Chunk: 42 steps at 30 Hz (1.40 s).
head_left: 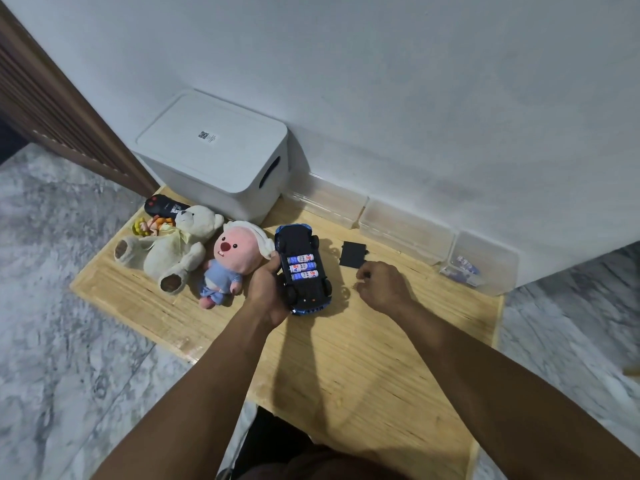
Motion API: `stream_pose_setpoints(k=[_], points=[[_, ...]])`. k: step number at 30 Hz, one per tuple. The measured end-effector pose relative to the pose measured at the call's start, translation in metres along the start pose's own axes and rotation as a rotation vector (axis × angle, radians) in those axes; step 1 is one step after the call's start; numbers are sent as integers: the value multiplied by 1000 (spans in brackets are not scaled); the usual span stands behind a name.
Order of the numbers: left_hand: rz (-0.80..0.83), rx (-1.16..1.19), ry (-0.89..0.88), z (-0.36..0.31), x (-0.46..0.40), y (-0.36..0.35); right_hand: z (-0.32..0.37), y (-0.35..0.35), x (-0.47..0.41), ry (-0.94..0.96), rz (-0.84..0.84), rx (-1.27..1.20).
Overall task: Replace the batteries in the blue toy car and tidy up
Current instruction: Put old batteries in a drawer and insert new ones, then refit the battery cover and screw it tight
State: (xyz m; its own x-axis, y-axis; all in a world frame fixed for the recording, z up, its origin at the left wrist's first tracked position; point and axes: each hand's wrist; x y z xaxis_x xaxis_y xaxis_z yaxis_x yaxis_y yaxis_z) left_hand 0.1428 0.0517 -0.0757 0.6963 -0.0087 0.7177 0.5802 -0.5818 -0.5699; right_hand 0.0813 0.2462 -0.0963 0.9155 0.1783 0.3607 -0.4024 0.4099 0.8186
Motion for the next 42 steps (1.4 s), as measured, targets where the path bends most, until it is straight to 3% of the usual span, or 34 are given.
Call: stream_pose_setpoints(k=[10,17,23,29,33,39,42], points=[[-10,4,17,-1,-2,-2,-14,9,-3,-33,-127,253],[-35,-3,23,-2,-2,-5,10,7,-18,-67,-200,114],[-24,8,33,-5,-3,-6,33,-4,-33,-174,-164,84],[-27,-8,29,-10,-7,-2,32,-1,-45,-271,-94,-115],[-17,-13,28,-12,-8,0,32,2,-46,-198,-98,-210],[-30,-42,1,-14,-12,2,42,39,-28,-128,-176,-591],[-33,-85,-20,-14,-13,1,54,71,-15,-78,-67,-754]])
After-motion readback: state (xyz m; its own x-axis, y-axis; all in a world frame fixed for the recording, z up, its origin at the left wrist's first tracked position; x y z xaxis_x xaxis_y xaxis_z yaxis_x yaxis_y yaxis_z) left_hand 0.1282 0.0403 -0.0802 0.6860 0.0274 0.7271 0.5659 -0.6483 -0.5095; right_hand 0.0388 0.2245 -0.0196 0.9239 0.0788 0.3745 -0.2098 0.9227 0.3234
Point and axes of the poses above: each hand's wrist, its own x-axis away from the middle knuckle, its own y-axis out of the back of the hand, z = x × y, and after that the axes turned 1 degree about y, right-handed
